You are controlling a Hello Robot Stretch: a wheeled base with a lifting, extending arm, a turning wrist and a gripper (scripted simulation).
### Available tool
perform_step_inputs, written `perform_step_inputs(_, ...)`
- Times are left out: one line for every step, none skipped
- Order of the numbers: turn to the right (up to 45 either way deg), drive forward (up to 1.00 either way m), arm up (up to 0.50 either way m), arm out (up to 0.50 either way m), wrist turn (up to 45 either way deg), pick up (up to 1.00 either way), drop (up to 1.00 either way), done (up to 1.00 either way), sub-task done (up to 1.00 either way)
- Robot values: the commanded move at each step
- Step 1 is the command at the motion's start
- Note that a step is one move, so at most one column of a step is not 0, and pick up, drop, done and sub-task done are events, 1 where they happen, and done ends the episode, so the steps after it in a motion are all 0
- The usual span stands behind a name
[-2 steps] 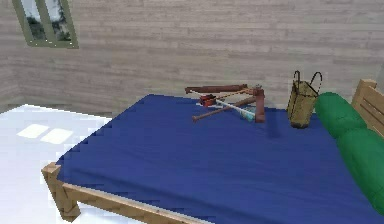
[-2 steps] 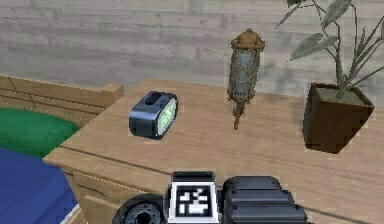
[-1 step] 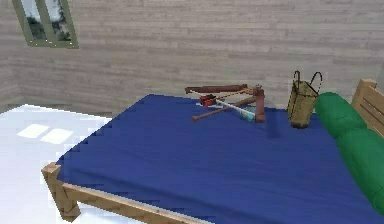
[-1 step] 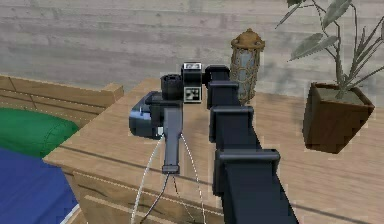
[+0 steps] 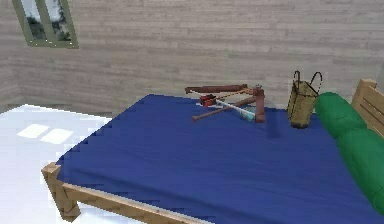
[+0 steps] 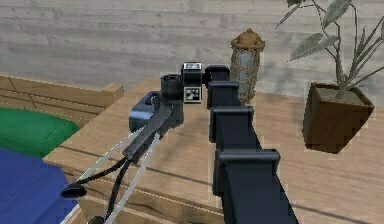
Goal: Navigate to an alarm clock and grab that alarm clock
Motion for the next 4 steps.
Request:
perform_step_inputs(0.0,0.0,0.0,0.0,45.0,0.0,0.0,0.0,0.0)
perform_step_inputs(0.0,0.0,0.0,0.0,45.0,0.0,0.0,0.0,0.0)
perform_step_inputs(0.0,0.0,0.0,0.0,21.0,0.0,0.0,0.0,0.0)
perform_step_inputs(0.0,0.0,0.0,0.0,0.0,1.0,0.0,0.0,0.0)
